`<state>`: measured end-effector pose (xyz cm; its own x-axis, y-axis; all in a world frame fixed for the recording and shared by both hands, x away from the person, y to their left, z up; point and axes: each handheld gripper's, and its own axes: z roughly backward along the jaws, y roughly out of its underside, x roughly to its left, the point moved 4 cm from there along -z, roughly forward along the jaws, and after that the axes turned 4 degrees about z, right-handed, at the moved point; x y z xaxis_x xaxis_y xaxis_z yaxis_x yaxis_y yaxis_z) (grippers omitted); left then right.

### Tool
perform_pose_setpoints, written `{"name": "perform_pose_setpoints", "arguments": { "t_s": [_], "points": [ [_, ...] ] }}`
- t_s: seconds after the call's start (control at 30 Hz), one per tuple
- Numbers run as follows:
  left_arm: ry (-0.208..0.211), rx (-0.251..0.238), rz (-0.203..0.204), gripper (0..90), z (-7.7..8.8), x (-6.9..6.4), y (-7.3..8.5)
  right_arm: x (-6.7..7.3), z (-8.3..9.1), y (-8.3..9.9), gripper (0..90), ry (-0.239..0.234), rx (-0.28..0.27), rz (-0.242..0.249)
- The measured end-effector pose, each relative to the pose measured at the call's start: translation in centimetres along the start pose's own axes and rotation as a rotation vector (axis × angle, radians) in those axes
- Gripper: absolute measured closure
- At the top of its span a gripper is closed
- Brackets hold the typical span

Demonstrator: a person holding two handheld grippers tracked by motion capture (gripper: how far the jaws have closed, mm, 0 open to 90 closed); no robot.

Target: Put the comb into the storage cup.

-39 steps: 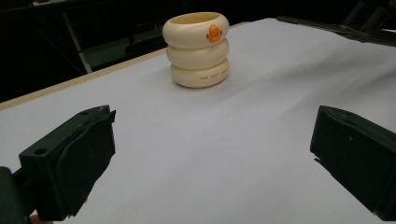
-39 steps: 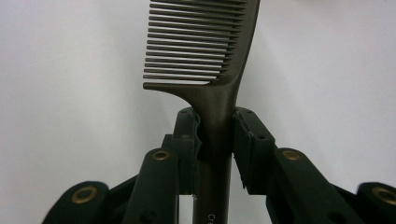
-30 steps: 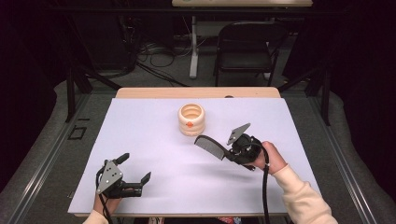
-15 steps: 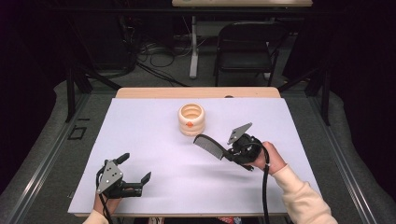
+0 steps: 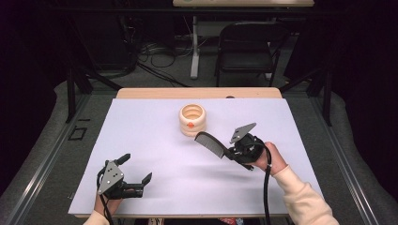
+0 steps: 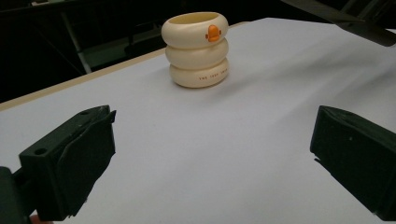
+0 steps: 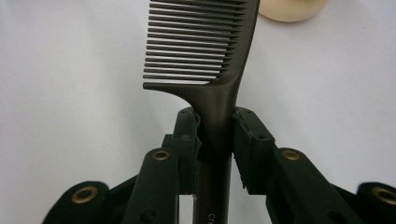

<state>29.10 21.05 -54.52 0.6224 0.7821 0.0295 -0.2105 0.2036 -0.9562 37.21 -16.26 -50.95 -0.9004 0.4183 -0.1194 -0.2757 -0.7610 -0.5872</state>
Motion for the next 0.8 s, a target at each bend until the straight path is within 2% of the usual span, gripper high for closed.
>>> {"name": "perform_pose_setpoints", "arguments": {
  "t_s": [0.37, 0.8],
  "points": [
    [0.000, 0.000, -0.003, 0.0, 0.03, -0.02, -0.02, -0.19, 0.19, -0.11, 71.5, 0.013, -0.026, -0.003],
    [0.002, 0.003, -0.004, 0.0, -0.03, -0.03, -0.01, -0.40, 0.30, -0.25, 71.5, 0.037, -0.068, -0.029]
  ]
}}
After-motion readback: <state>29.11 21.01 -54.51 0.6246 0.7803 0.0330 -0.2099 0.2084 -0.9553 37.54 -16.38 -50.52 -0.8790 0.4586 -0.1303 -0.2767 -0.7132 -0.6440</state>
